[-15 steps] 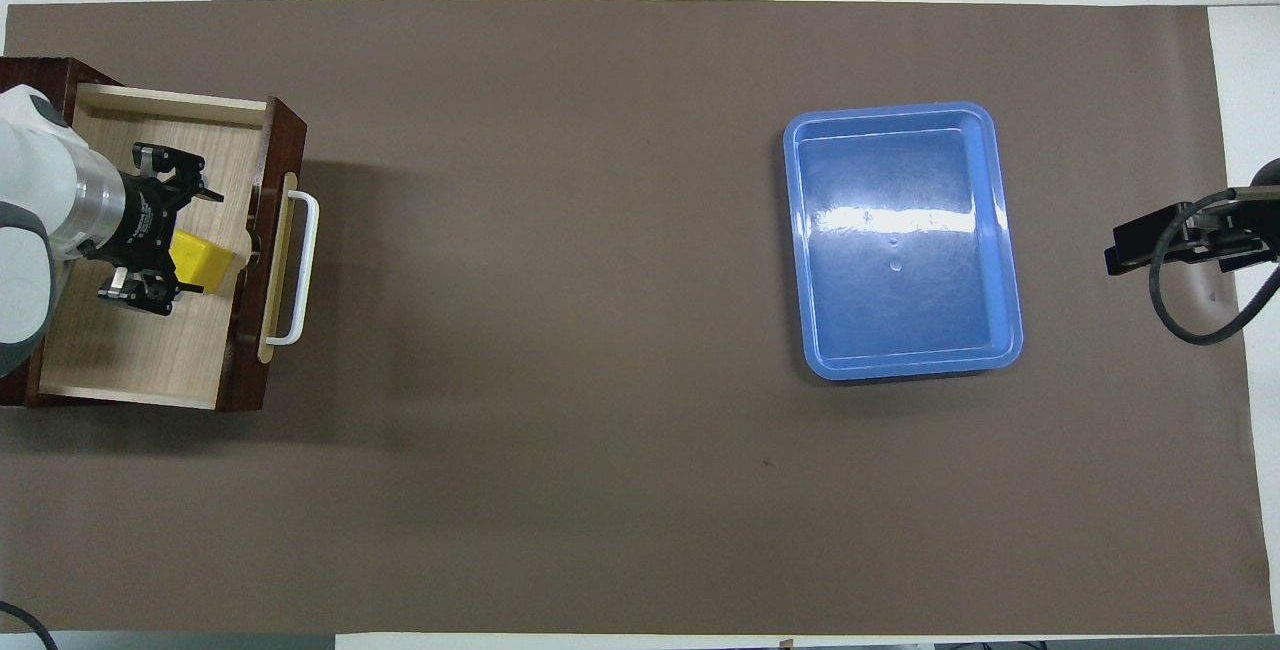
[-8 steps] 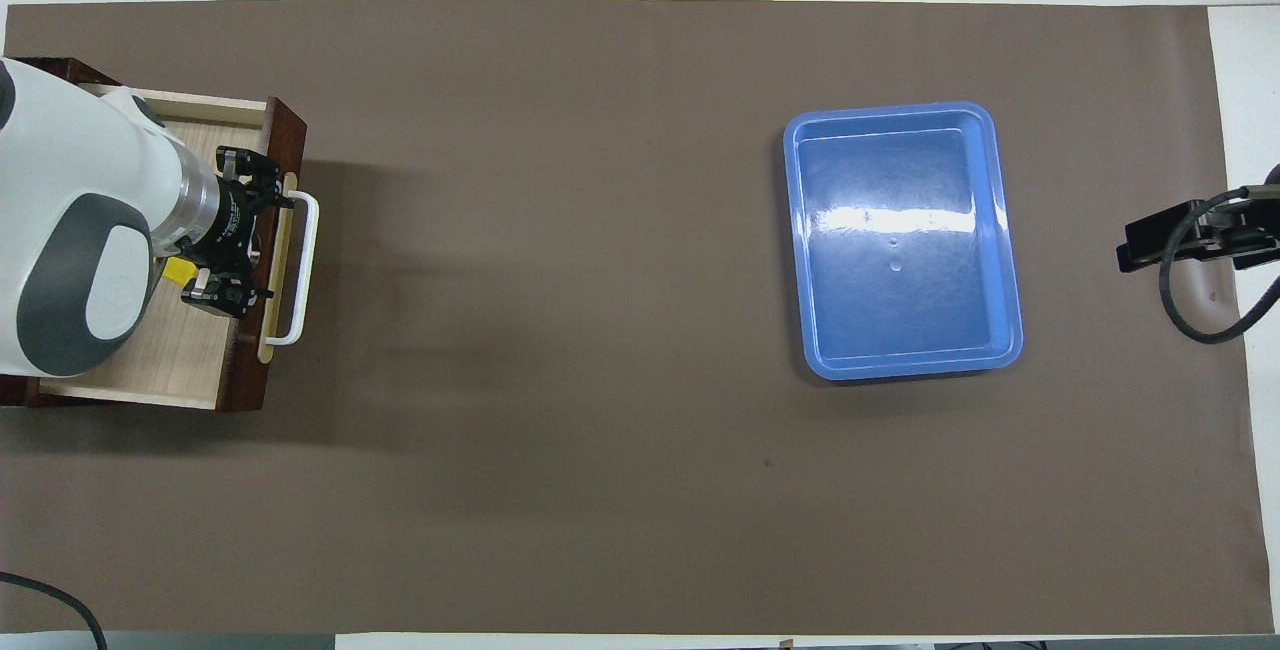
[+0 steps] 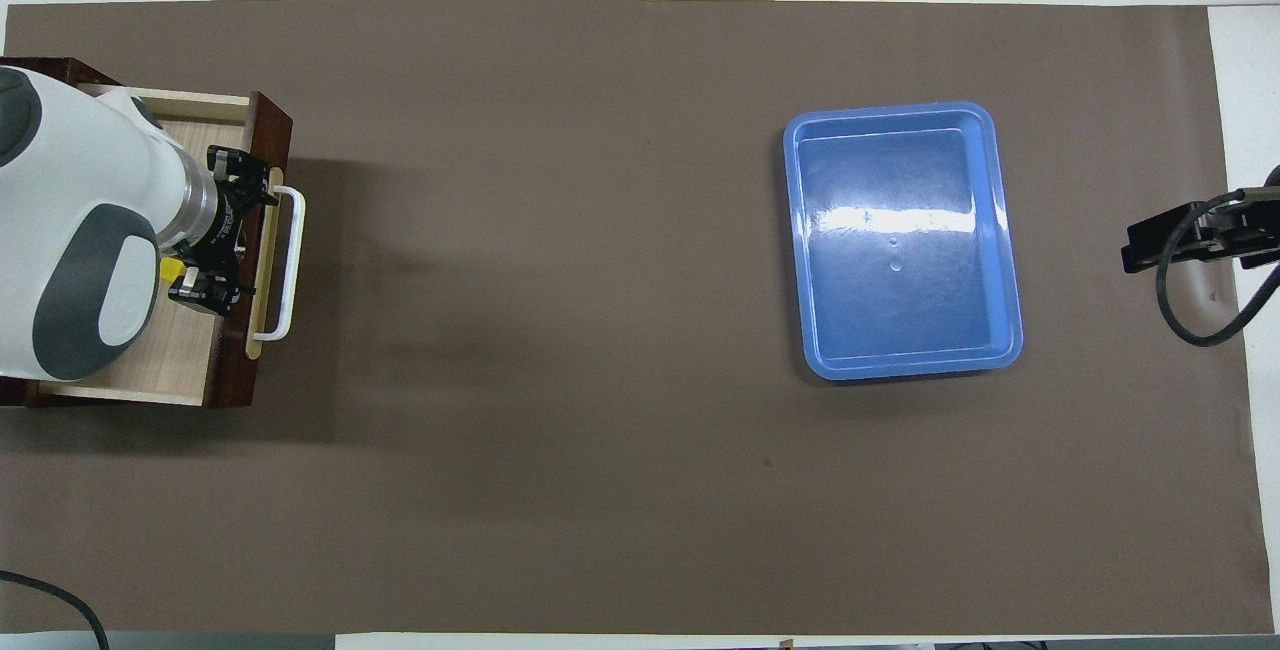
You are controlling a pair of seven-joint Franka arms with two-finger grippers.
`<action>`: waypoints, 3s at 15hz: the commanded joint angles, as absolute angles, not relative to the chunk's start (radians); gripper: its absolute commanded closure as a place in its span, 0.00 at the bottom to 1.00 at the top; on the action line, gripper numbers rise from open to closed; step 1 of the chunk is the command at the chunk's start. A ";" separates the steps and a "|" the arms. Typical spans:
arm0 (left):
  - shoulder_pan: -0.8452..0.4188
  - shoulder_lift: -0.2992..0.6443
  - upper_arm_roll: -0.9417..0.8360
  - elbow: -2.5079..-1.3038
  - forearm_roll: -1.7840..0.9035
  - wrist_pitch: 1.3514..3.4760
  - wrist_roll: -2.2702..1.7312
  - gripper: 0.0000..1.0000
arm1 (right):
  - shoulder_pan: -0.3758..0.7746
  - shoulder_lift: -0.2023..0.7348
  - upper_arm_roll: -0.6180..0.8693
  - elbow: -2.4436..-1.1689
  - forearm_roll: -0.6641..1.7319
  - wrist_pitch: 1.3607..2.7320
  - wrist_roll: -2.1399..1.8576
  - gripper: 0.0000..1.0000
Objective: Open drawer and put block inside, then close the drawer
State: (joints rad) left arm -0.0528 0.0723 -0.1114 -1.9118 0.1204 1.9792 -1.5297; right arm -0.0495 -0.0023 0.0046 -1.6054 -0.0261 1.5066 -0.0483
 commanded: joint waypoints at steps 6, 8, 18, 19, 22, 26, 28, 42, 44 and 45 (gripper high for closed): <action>0.123 0.066 -0.106 -1.922 0.198 2.042 -1.386 0.00 | -0.072 -0.006 0.021 -1.626 -0.040 1.522 -0.089 0.00; 0.165 0.064 -0.106 -1.927 0.198 2.048 -1.323 0.00 | -0.071 -0.005 0.021 -1.624 -0.040 1.523 -0.089 0.00; 0.187 0.058 -0.112 -1.907 0.186 2.048 -1.258 0.00 | -0.064 -0.002 0.020 -1.618 -0.029 1.512 -0.087 0.00; 0.187 0.039 -0.118 -1.904 0.173 2.031 -1.253 0.00 | -0.063 -0.002 0.020 -1.618 -0.029 1.513 -0.087 0.00; 0.128 -0.001 -0.135 -1.858 0.130 1.897 -0.983 0.00 | -0.064 -0.002 0.020 -1.617 -0.029 1.519 -0.089 0.00; 0.042 0.002 -0.138 -1.776 0.129 1.715 -0.613 0.00 | -0.064 -0.003 0.020 -1.617 -0.029 1.520 -0.089 0.00; 0.031 0.002 -0.156 -1.775 0.123 1.657 -0.496 0.00 | -0.063 -0.003 0.020 -1.617 -0.028 1.522 -0.089 0.00; -0.044 -0.023 -0.115 -1.729 -0.011 1.516 -0.264 0.00 | -0.061 -0.003 0.020 -1.617 -0.022 1.525 -0.086 0.00; -0.043 -0.028 -0.115 -1.732 -0.011 1.511 -0.262 0.00 | -0.060 -0.003 0.020 -1.617 -0.021 1.525 -0.083 0.00; -0.043 -0.028 -0.115 -1.733 -0.011 1.511 -0.262 0.00 | -0.060 -0.003 0.020 -1.617 -0.021 1.525 -0.083 0.00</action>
State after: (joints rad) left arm -0.0250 -0.0106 -0.1370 -1.7345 0.0014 1.5351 -0.2797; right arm -0.0488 0.0081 0.0103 -1.6080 -0.0258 1.5113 -0.0528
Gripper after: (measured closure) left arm 0.000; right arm 0.000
